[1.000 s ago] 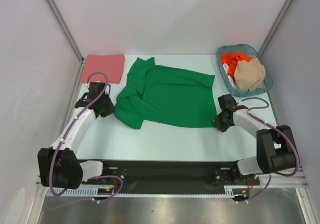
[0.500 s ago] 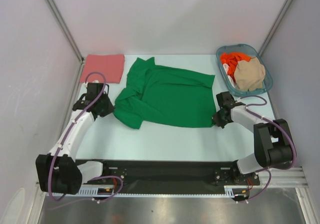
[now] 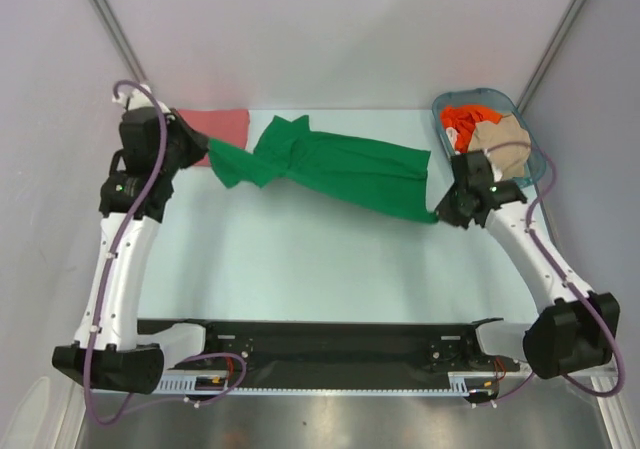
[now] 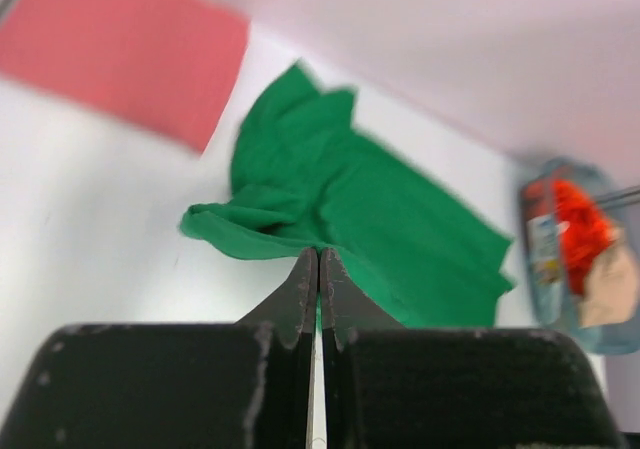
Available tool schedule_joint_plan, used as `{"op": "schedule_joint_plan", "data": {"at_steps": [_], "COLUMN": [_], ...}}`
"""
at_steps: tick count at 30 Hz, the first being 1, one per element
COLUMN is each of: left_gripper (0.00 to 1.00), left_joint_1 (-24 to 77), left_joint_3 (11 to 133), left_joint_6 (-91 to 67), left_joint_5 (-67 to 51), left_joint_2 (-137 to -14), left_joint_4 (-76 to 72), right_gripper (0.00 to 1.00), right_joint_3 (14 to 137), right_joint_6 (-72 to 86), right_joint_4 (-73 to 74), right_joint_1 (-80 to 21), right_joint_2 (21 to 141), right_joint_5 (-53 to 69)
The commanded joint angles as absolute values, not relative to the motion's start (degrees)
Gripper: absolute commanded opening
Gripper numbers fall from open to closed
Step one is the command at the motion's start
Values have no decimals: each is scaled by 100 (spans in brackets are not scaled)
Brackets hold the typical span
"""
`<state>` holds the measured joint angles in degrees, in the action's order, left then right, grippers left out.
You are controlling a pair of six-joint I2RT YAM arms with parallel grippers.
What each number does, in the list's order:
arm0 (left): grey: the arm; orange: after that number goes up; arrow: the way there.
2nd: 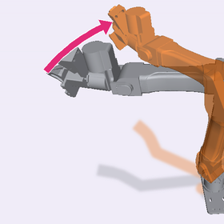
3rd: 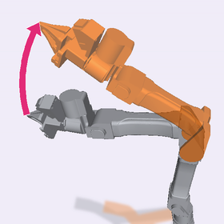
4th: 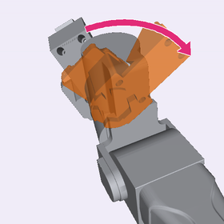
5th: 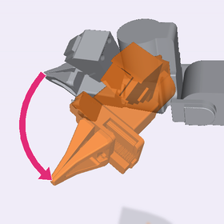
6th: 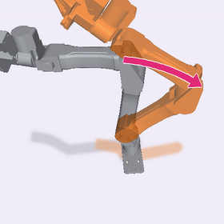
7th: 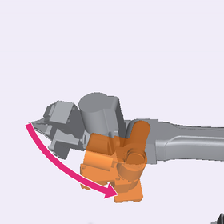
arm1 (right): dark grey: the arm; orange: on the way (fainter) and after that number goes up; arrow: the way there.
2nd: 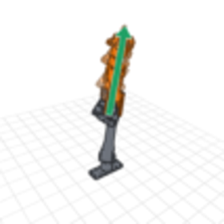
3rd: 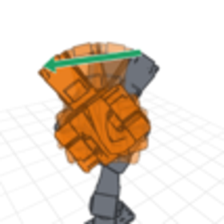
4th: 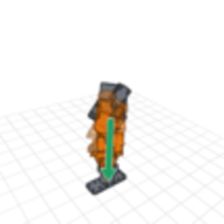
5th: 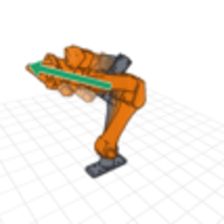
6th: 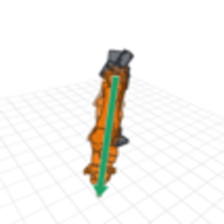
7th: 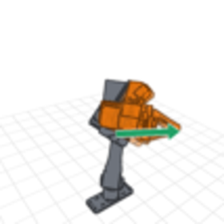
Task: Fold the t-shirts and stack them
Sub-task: Flatten the tshirt out
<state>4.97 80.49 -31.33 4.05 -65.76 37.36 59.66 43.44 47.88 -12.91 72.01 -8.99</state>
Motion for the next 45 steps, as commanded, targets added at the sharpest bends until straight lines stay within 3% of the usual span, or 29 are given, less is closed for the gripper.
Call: {"op": "schedule_joint_plan", "data": {"at_steps": [1,12,19,24,28,33,38,45], "left_gripper": [0,0,0,0,0,0,0,0], "left_joint_1": [519,553,826,888,888,870,817,800], "left_joint_3": [8840,10220,10810,11390,11382,10356,9283,9895], "left_joint_6": [-2831,-1864,-1960,-2004,-2048,-1846,-1679,-1696], "left_joint_5": [151,-123,-9,-17,-175,-333,-825,-1396], "left_joint_2": [-6451,-4388,-3963,-4955,-5931,-7125,-8558,-11195], "left_joint_4": [3270,3225,3252,3287,3287,2945,1919,924], "right_gripper": [0,0,0,0,0,0,0,0], "right_joint_3": [7090,9183,10124,10914,10785,9626,7922,7031], "right_joint_6": [3692,3059,3190,3313,3410,3279,3173,2875], "right_joint_4": [5703,7276,7778,7892,8016,7103,5534,3833], "right_joint_1": [-1292,-1591,-1556,-1547,-1547,-1320,-398,-97], "right_joint_2": [6812,4827,4218,4954,5703,6309,7160,8890], "right_joint_5": [-985,-501,-378,-711,-1343,-1433,-1099,-1134]}}
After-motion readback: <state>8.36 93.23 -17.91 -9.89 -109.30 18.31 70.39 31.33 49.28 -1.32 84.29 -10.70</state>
